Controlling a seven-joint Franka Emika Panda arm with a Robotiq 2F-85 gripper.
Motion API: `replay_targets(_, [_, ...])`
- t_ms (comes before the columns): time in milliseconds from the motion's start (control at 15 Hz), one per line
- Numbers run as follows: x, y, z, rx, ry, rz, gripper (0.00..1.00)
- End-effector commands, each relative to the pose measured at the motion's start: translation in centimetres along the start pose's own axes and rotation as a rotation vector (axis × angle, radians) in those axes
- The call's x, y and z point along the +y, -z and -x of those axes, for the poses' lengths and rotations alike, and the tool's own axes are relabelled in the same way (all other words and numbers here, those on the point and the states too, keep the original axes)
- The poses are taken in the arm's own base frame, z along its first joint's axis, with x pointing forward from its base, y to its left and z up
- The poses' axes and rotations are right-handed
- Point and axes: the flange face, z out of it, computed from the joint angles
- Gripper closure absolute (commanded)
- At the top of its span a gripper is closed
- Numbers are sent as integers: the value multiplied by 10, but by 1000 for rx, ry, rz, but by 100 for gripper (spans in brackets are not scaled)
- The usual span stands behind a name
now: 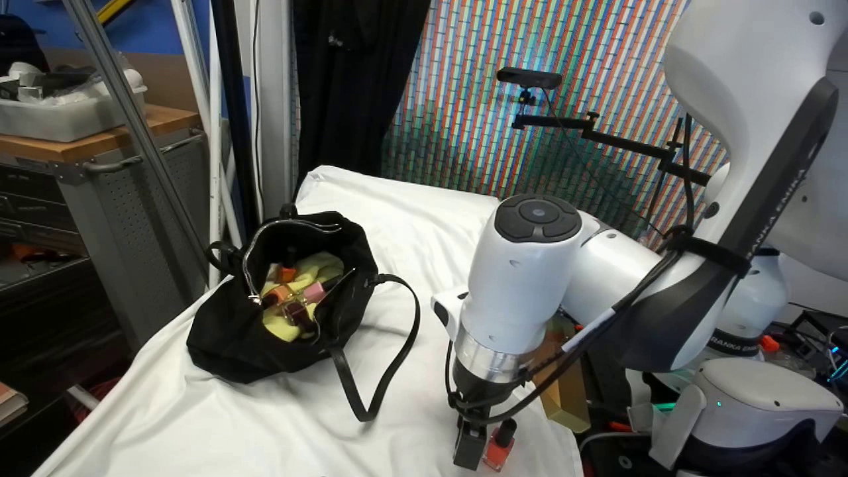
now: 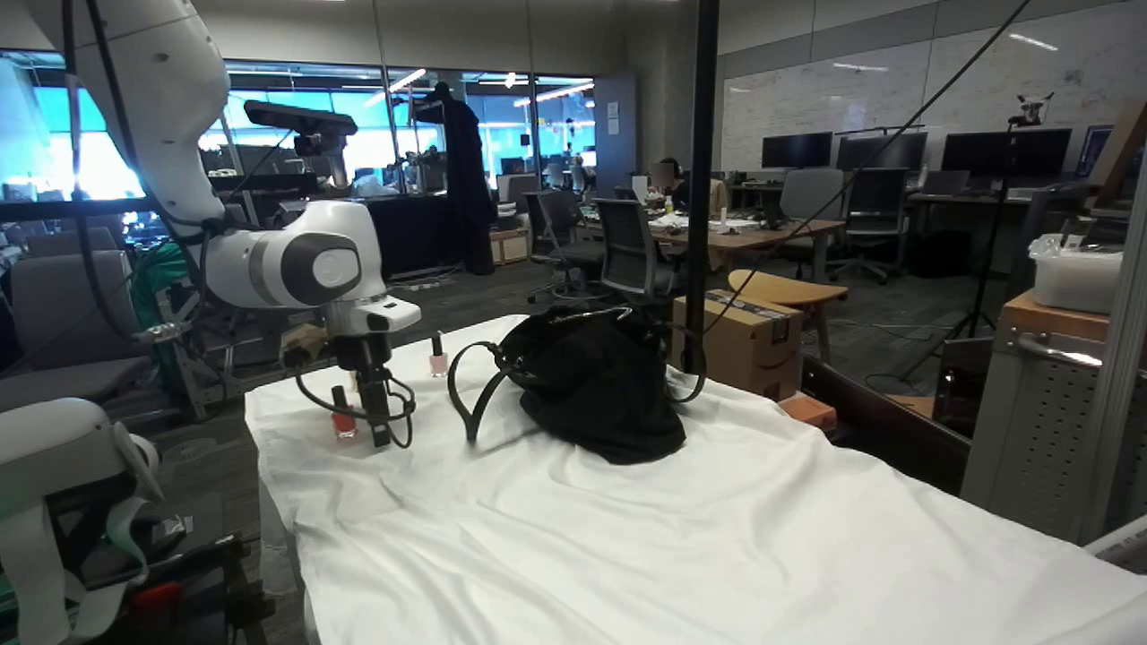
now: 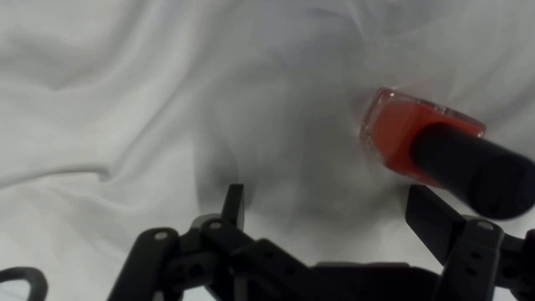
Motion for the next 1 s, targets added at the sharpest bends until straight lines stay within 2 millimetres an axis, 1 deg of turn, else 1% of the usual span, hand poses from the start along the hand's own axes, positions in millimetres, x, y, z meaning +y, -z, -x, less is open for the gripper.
replay_targets(0, [0,-6,-5,-6,-12,-24,0])
replay_targets(400, [-2,-2,-3,-2,-6,-20,0])
replay_targets(933, [-10,13,9,24,13,-7,0])
